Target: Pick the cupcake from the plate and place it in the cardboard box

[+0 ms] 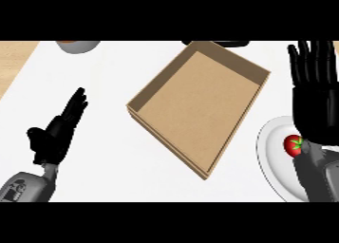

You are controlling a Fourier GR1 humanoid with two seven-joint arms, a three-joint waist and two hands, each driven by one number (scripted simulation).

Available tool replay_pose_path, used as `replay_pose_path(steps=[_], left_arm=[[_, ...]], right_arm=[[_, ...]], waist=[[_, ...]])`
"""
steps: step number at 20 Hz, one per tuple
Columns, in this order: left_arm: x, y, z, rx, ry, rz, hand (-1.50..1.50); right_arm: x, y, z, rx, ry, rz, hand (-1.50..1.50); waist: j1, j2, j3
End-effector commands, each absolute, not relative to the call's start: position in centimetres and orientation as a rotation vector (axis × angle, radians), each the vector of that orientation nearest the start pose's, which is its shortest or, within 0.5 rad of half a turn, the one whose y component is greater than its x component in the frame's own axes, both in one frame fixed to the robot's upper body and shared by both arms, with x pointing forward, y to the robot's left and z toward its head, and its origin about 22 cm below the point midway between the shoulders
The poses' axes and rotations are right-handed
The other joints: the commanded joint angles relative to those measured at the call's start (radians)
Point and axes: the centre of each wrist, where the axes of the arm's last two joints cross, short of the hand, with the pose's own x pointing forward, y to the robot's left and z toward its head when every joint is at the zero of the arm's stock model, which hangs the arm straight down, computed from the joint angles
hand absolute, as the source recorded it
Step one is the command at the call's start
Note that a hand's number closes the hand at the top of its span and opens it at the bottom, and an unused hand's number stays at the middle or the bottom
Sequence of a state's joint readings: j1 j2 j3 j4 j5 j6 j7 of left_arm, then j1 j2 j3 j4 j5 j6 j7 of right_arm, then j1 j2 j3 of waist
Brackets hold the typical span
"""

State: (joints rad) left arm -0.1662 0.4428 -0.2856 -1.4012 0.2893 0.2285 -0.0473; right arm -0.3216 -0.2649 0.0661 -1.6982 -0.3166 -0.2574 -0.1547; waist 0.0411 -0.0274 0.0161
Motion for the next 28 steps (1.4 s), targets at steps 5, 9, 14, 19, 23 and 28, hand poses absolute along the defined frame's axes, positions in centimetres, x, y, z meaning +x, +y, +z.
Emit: replay_pose_path(steps=[5,9,14,19,23,28], left_arm=[[27.1,33.8,2.5,0.527,-1.477,-0.226,0.00],[26.3,34.8,1.4,0.565,-1.407,-0.221,0.00],[26.4,35.6,1.7,0.610,-1.394,-0.201,0.00],[27.0,35.0,1.8,0.614,-1.405,-0.213,0.00],[26.8,35.2,1.7,0.598,-1.392,-0.226,0.00],[26.5,34.5,1.1,0.598,-1.389,-0.238,0.00]], right_arm=[[27.5,-25.9,8.2,0.577,-1.793,0.378,-1.50],[27.6,-28.7,13.5,0.270,-1.933,1.035,-1.50],[25.2,-34.3,5.1,0.735,-1.791,0.761,-1.50],[27.0,-38.3,7.6,0.762,-1.894,0.839,-1.50],[28.1,-39.2,11.8,0.526,-1.899,1.141,-1.50],[27.8,-39.7,13.4,0.417,-1.804,1.447,-1.50]], waist=[[0.005,0.038,-0.003],[-0.015,0.025,-0.007],[-0.027,0.055,0.001],[-0.012,0.051,-0.001],[0.001,0.045,-0.004],[0.015,0.043,-0.006]])
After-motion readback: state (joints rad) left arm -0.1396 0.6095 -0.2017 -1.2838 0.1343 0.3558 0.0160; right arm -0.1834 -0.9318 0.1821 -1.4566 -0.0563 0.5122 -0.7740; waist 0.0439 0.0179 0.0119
